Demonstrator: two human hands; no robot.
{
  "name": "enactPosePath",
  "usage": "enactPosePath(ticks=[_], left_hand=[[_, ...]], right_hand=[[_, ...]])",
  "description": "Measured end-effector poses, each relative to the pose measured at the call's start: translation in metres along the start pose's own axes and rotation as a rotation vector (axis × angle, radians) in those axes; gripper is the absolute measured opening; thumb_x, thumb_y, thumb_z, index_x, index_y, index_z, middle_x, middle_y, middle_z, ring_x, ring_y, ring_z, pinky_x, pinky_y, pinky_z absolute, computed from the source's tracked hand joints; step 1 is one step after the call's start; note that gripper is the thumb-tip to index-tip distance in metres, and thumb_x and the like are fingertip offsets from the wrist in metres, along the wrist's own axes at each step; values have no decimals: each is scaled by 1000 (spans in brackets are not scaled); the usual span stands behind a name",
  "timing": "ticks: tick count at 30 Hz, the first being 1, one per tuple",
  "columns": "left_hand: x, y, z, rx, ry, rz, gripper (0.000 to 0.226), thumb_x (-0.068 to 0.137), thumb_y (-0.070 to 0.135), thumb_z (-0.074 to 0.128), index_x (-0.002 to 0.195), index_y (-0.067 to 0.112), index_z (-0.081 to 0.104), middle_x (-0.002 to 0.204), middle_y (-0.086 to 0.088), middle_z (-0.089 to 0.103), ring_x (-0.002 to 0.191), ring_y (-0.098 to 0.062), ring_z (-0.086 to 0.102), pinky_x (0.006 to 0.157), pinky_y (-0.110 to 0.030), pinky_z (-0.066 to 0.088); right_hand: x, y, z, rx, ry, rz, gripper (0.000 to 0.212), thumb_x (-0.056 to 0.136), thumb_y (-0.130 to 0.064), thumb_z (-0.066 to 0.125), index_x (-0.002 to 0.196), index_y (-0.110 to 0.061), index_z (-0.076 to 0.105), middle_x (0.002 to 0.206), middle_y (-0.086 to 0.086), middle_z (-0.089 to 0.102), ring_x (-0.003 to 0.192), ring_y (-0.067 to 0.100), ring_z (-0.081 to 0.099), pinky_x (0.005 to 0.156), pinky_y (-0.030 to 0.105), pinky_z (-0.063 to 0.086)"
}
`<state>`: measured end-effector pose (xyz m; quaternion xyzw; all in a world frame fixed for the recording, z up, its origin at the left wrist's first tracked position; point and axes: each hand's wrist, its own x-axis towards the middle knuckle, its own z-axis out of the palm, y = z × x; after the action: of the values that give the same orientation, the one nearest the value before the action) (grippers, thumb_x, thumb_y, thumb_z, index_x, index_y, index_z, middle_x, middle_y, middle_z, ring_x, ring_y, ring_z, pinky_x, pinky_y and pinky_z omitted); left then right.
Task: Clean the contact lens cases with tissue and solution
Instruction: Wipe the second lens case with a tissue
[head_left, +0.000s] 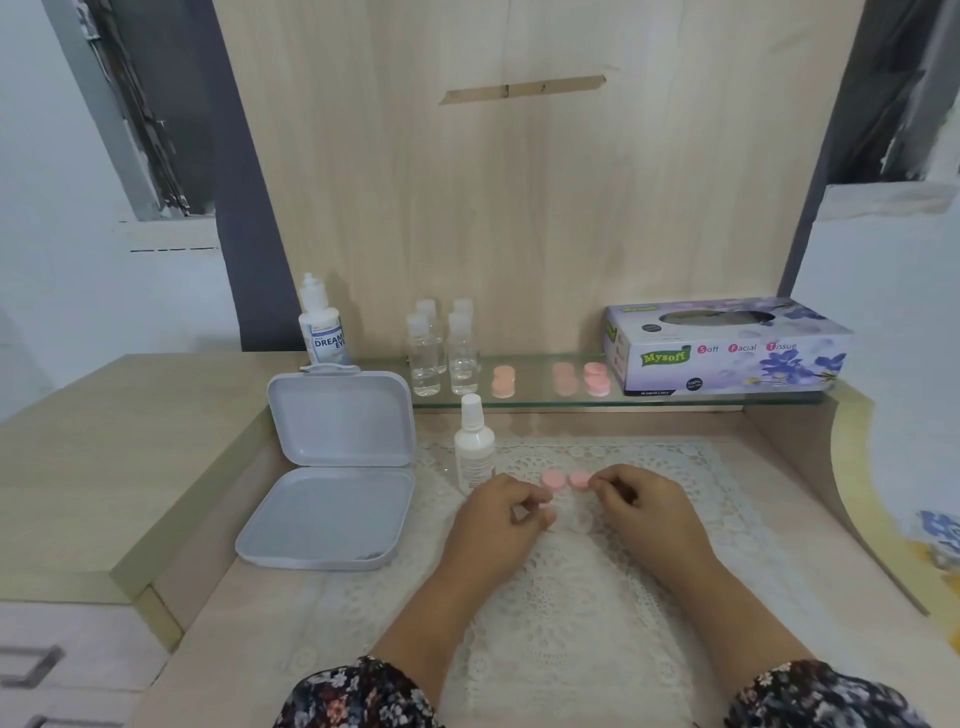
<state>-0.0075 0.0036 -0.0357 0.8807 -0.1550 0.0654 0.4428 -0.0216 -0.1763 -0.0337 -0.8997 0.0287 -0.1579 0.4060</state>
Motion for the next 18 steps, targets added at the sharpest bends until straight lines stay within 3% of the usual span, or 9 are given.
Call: enactPosePath(ticks=[2,4,9,14,16,18], left_hand=[[0,0,0,-37,44,5,5,85,19,70,82,23,72,83,12,60,73,4,50,72,-15,38],[0,0,-1,-45,56,-3,14,83,18,71,73,26,66,81,10,61,73,5,50,69,-12,37],[8,13,-1,-62,18,22,23,90,16,63,71,28,57,78,10,55,71,-1,49,72,-20,38],[43,61,-5,-88,26,153,20,95,15,55,79,24,60,82,10,57,79,-2,52,74,-21,39],[66,84,-7,-99,67,209,21,93,14,58,74,22,62,74,12,56,71,-1,49,70,-24,39],[91,109,-6,-81,113,251,14,88,10,61,76,11,67,75,3,62,71,-13,52,71,-31,43]], right_hand=[[0,0,-1,23,4,15,15,92,-27,59,83,-33,69,76,-14,66,72,2,59,66,27,49],[-1,-1,-1,52,11,25,16,92,-27,59,82,-35,69,75,-14,66,72,3,59,68,29,50],[2,-6,-8,151,92,14,16,91,-27,61,79,-33,69,71,-11,65,73,5,60,69,31,48],[25,-21,-37,142,339,-122,12,91,-21,62,86,-19,72,75,-9,63,75,13,57,65,23,40],[41,-22,-54,82,474,-194,12,90,-17,62,88,-16,73,84,-3,68,82,17,58,74,31,43],[62,-19,-72,20,607,-237,14,89,-17,60,89,-12,74,93,5,70,91,25,59,84,40,46]])
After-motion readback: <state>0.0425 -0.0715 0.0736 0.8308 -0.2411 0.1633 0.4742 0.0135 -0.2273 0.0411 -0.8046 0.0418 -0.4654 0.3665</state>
